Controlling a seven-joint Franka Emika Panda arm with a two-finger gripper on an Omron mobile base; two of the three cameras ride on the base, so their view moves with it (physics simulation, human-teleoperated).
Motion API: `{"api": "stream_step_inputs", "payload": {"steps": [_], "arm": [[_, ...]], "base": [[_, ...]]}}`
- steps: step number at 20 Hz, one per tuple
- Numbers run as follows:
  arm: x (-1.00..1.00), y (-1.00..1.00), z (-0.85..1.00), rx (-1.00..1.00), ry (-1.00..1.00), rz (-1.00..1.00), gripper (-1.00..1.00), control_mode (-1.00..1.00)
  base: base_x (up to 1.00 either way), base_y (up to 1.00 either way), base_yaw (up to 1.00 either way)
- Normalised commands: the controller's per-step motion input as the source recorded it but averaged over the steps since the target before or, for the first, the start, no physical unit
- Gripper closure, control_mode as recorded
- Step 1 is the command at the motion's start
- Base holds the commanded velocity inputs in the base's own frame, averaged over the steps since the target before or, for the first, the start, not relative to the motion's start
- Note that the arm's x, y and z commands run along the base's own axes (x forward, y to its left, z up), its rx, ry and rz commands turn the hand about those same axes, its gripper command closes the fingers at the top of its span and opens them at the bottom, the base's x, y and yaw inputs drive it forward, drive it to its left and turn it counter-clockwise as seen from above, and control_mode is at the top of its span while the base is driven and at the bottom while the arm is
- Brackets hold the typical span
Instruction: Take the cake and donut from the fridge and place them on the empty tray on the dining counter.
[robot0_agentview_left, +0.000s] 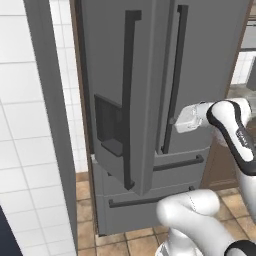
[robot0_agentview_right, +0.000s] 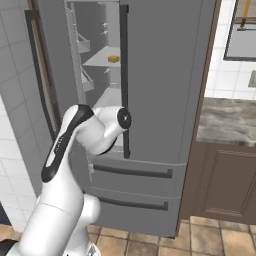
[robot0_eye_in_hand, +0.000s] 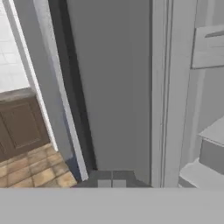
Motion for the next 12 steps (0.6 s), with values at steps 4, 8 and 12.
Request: {"api": "stream_step_inputs", "payload": {"steps": [4, 8, 12], "arm": [[0.75, 0.0, -0.25, 0.01, -0.06, 0.27, 1.0, -1.0], [0.84, 0.0, -0.18, 0.0, -0.05, 0.2, 1.0, -1.0], [0.73, 0.01, -0.22, 0.01, -0.02, 0.18, 1.0, -1.0]], "base": [[0.0, 0.0, 0.0], [0.0, 0.0, 0.0], [0.0, 0.0, 0.0]]}}
